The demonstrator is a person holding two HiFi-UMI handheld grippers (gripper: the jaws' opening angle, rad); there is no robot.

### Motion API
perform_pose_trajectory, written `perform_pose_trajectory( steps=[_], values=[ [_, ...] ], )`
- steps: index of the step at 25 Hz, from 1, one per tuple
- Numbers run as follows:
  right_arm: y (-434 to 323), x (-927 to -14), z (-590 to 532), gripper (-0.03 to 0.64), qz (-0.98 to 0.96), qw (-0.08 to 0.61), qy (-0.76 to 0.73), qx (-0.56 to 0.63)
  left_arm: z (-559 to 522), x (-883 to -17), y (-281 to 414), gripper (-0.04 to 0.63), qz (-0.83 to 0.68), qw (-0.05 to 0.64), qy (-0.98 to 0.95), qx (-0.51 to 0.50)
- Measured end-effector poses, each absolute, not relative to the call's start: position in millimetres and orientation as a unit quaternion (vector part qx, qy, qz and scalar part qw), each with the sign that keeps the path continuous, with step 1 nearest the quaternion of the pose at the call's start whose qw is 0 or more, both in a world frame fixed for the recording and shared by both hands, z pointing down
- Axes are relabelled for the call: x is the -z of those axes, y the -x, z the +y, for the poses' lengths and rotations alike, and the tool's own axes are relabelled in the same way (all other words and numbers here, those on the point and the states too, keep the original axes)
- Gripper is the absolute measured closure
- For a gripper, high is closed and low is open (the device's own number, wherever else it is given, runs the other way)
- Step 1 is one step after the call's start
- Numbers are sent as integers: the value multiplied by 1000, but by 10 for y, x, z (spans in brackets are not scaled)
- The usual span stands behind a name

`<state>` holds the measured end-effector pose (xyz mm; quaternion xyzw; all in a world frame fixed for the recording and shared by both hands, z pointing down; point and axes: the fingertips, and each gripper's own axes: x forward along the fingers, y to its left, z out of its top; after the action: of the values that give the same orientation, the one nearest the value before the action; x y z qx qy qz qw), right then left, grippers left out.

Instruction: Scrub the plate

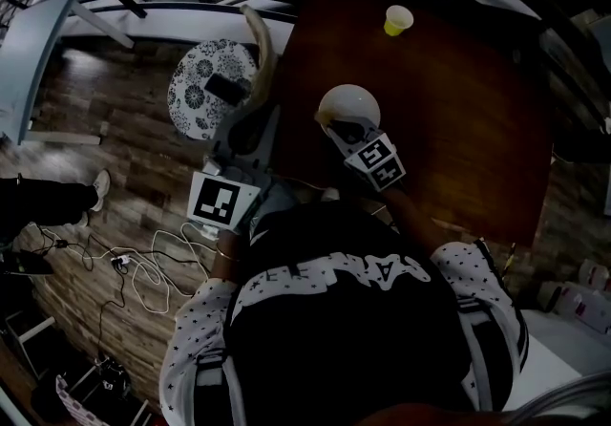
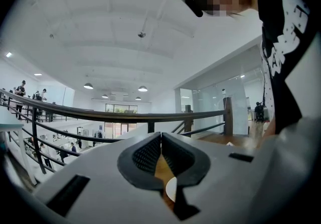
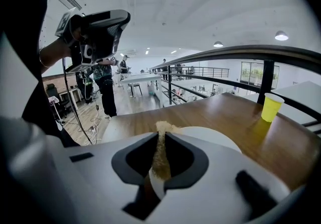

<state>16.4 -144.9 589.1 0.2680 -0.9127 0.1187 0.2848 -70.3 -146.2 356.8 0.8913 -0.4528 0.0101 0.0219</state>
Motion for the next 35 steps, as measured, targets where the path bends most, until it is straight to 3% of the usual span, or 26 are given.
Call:
perform_pose_trajectory(
  steps=[19, 25, 35],
  values=[
    [-34, -5832, -1218, 568, -924, 275, -237, -121, -1447, -3565, 658, 580, -452, 24, -892, -9],
    [-208, -5602, -1545, 568, -924, 241, -276, -107, -1462, -3574, 673, 580, -455, 25, -890, -10],
    [-572, -5652, -2095, 568, -905, 266, -321, -87, -1513, -3559, 762, 580, -466, 21, -885, -12]
  ],
)
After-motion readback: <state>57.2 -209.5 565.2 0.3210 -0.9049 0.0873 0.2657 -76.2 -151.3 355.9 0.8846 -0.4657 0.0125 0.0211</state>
